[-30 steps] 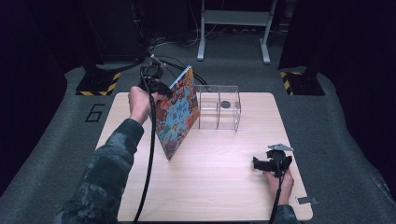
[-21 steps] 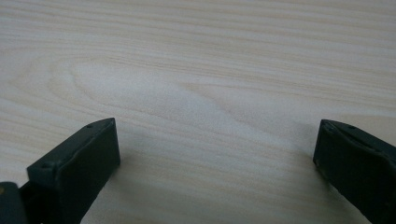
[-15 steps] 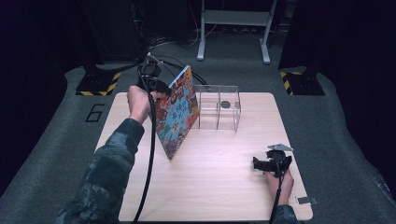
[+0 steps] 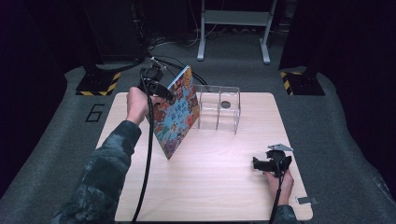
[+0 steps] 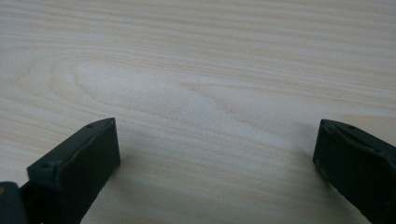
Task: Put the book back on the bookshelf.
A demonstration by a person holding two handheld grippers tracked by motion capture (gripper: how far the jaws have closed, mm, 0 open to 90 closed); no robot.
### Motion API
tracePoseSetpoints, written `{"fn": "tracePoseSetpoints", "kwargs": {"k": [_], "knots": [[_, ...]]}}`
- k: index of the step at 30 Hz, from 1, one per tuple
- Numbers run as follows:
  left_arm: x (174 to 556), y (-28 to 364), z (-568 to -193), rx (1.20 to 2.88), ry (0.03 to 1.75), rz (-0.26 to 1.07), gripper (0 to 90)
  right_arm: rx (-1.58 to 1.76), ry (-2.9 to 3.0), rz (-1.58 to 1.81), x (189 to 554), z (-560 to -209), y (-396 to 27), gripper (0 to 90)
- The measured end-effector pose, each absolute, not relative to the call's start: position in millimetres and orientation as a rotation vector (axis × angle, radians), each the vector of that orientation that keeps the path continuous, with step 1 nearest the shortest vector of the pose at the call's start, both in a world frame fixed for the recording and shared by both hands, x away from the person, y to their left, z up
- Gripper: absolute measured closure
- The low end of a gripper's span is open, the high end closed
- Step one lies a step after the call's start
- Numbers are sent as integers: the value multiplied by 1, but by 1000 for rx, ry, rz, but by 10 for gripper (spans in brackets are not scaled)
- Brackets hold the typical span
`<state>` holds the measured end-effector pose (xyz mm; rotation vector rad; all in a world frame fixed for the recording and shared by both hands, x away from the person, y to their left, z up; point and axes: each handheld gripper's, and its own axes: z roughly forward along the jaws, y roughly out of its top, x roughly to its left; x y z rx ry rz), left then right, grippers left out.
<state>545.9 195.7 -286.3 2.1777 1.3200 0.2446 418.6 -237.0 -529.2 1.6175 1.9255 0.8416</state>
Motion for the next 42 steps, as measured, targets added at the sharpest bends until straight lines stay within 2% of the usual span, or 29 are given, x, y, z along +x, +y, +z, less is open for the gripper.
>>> {"fn": "tracePoseSetpoints", "kwargs": {"k": [2, 3, 33, 38, 42], "knots": [[546, 196, -286, 2181, 1317, 257, 790, 1617, 1926, 843, 419, -529, -237, 0], [545, 195, -286, 2182, 1319, 259, 797, 1614, 1926, 842, 419, -529, -237, 0], [554, 197, -287, 2052, 1432, 250, 801, 1613, 1929, 840, 419, -529, -237, 0], [554, 198, -285, 2047, 1421, 244, 733, 1618, 1927, 839, 418, -529, -237, 0], [552, 201, -284, 2043, 1408, 228, 537, 1613, 1930, 838, 418, -529, -237, 0]]}}
